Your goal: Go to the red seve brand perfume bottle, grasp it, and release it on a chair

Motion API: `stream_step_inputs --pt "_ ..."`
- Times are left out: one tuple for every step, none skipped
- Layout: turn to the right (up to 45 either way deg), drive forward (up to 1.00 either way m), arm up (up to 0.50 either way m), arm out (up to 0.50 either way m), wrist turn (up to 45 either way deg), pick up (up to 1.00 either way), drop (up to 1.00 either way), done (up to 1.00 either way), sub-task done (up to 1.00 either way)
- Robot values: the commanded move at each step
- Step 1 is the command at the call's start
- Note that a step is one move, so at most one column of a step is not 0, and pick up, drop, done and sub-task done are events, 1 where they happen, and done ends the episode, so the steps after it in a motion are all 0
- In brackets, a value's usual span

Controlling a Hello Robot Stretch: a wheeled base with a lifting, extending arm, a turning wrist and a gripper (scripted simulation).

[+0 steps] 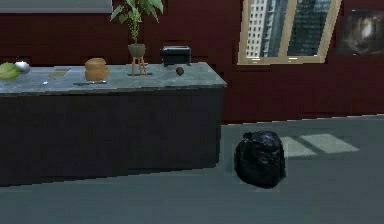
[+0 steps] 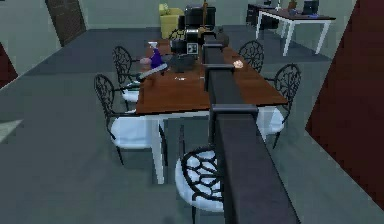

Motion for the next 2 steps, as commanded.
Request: stream_step_inputs --pt "0.0 0.00 0.00 0.00 45.0 0.00 0.00 0.00 0.00" --pt "0.0 0.00 0.00 0.00 45.0 0.00 0.00 0.00 0.00"
